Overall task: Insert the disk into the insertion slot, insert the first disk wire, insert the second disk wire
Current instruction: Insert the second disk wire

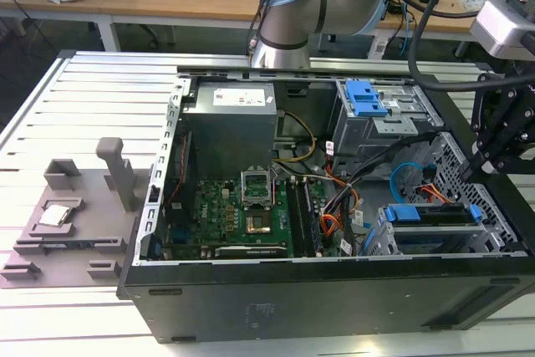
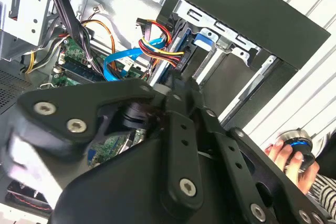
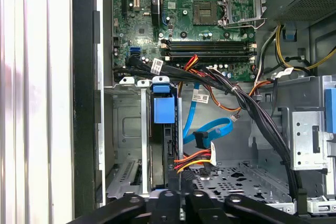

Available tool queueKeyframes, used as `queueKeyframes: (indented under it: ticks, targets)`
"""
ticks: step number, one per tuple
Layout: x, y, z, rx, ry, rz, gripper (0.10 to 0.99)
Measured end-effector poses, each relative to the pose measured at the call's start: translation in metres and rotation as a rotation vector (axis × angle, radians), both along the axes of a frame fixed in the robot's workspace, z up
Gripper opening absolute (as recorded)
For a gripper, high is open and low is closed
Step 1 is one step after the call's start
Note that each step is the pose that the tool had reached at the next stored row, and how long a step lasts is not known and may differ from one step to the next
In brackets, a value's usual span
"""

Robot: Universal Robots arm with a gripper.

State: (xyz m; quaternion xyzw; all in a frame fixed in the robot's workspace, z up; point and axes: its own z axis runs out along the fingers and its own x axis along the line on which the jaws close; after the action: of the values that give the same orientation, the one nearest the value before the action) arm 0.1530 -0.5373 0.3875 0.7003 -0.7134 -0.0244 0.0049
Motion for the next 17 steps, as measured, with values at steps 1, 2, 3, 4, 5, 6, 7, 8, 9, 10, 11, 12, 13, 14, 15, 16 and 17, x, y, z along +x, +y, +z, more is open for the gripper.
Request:
queueKeyframes:
  ticks: [1, 2, 3, 4, 5, 6, 7, 8, 9, 10, 11, 12, 13, 14, 15, 16, 17]
  targets:
    - [0.0, 0.0, 0.0001, 0.0, 0.0, 0.0, 0.239]
    - [-0.0001, 0.0002, 0.0001, 0.0, 0.0, 0.0, 0.239]
    - [-0.0007, 0.0022, -0.0007, 0.0, 0.0, 0.001, 0.239]
    - [-0.0018, 0.0055, -0.0017, 0.002, 0.0, 0.003, 0.239]
    - [-0.0051, 0.0106, -0.0033, 0.004, 0.0, 0.006, 0.239]
    - [-0.0073, 0.0122, -0.0039, 0.004, 0.0, 0.007, 0.239]
    - [-0.0088, 0.0133, -0.0044, 0.005, 0.0, 0.008, 0.239]
    - [-0.0128, 0.0164, -0.0055, 0.005, 0.0, 0.009, 0.239]
    - [-0.0165, 0.0183, -0.0064, 0.005, 0.0, 0.011, 0.239]
    - [-0.0217, 0.0206, -0.0075, 0.005, 0.0, 0.014, 0.239]
    - [-0.0276, 0.0217, -0.0088, 0.005, 0.0, 0.019, 0.239]
    - [-0.0307, 0.0217, -0.0101, 0.005, 0.0001, 0.033, 0.239]
    - [-0.0315, 0.0217, -0.0107, 0.005, 0.0001, 0.039, 0.239]
    - [-0.0324, 0.0217, -0.0114, 0.005, 0.0001, 0.047, 0.239]
    - [-0.0333, 0.0217, -0.012, 0.005, 0.0001, 0.054, 0.239]
    - [-0.0342, 0.0217, -0.0127, 0.005, 0.0002, 0.061, 0.239]
    - [-0.0358, 0.0217, -0.0146, 0.004, 0.0002, 0.073, 0.239]
